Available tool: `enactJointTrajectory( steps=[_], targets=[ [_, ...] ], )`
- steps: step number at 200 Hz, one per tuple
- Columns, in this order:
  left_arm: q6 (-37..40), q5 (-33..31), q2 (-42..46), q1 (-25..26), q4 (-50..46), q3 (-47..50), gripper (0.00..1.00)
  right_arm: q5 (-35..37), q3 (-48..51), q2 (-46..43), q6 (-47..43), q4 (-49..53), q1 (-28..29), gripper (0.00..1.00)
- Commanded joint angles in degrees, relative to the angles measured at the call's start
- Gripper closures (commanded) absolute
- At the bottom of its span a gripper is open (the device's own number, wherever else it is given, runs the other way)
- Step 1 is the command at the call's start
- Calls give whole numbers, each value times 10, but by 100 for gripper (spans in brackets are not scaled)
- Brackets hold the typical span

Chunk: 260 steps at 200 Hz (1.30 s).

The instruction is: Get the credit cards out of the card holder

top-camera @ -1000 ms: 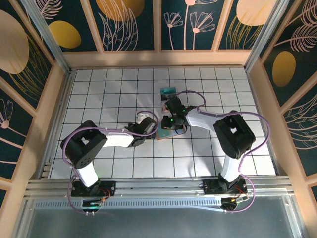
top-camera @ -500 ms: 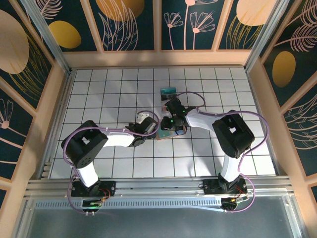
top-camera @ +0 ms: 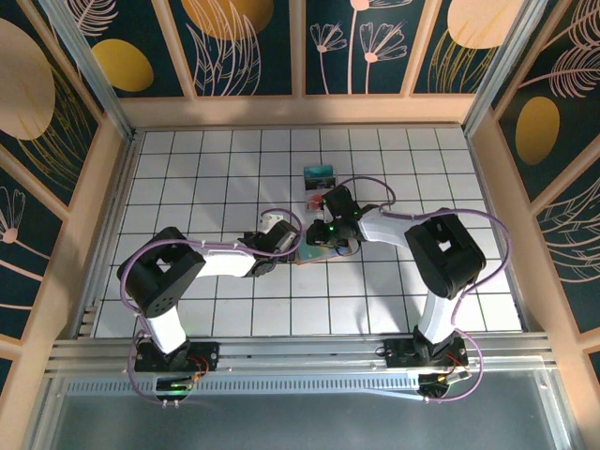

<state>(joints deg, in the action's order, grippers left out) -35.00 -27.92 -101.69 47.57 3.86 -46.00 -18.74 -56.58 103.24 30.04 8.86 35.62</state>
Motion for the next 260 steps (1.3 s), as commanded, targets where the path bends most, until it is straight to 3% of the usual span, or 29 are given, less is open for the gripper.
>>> enactJointTrajectory(
  steps=[1, 98, 260],
  targets=[
    [4, -20, -23, -3, -25, -7, 1, -47, 18, -21, 15, -24, -2, 69],
    [5, -28, -22, -2, -32, -6, 1, -93, 61, -58, 43, -86, -17, 71],
    [8, -18, -24, -2, -32, -9, 1, -160, 108, -44, 101, -213, -31, 75]
  ],
)
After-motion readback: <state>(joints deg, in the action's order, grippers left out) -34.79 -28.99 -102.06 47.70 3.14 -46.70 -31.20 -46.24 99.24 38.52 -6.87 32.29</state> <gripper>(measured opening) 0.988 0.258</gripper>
